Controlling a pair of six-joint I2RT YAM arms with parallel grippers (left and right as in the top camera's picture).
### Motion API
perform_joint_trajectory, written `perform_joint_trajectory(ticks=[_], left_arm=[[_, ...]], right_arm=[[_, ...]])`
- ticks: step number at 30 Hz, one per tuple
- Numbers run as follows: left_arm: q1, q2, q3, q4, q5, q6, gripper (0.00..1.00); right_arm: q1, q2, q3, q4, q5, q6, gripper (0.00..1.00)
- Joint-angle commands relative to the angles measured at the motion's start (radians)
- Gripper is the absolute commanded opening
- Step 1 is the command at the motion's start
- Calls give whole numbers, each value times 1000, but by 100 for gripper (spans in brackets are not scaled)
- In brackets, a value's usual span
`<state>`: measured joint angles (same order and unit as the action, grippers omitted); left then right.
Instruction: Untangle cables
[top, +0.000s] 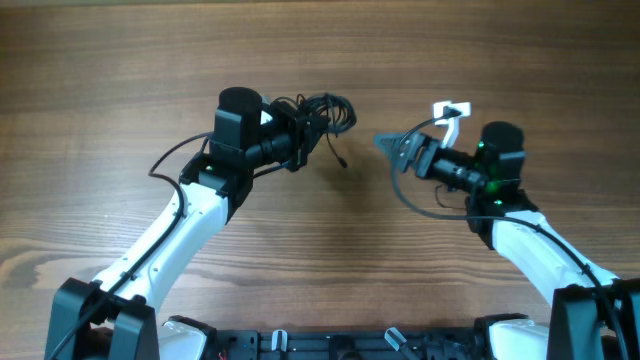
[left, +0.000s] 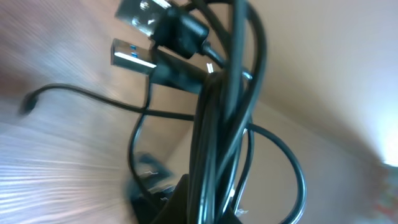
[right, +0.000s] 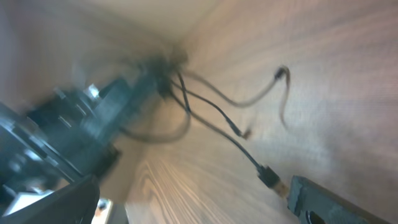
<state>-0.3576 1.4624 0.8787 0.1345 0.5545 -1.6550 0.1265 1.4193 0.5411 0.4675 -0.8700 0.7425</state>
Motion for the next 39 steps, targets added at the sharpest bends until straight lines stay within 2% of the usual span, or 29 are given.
perform_joint_trajectory(ticks=[1,4,8,14,18,19,20,21,22,25,27,32,33,35,36,37,39], left_arm=[[-26,-16,18,143,64,-122,4],[-55,-16,18,219,79,-207,4],[-87,-16,18,238,81,-293,4],[-139,-17,18,259,85,-299,4],[-161,-17,18,260,85,-338,4],[-165,-17,18,260,84,-354,4],[-166,-17,18,269,83,-354,4],[-166,-17,18,280,80,-354,4],[-163,-17,18,295,73,-354,4],[-139,-17,18,357,59,-320,4],[-105,-17,18,409,59,-243,4],[-32,-16,18,430,101,-81,4],[-20,-16,18,430,122,-42,4],[-4,-16,18,430,172,56,4],[2,-16,18,430,202,128,4],[8,-16,18,420,251,240,4],[10,-16,18,379,325,423,4]], right_arm=[[77,-3,0,-16,129,-125,100],[138,-3,0,-2,262,-145,100],[188,-3,0,16,406,-171,100],[201,-3,0,23,681,-201,100],[201,-3,0,46,701,-245,99],[201,-3,0,48,676,-251,80],[201,-3,0,48,647,-254,47],[201,-3,0,42,614,-253,21],[201,-3,0,27,570,-242,4],[201,-3,0,-61,496,-142,4],[201,-3,0,-153,487,-79,4],[174,-3,0,-326,586,-11,5],[160,-3,0,-348,598,12,19],[124,-3,0,-362,581,43,59],[96,-4,0,-357,541,46,83],[70,-4,0,-346,495,45,100],[11,-4,0,-315,376,44,100]])
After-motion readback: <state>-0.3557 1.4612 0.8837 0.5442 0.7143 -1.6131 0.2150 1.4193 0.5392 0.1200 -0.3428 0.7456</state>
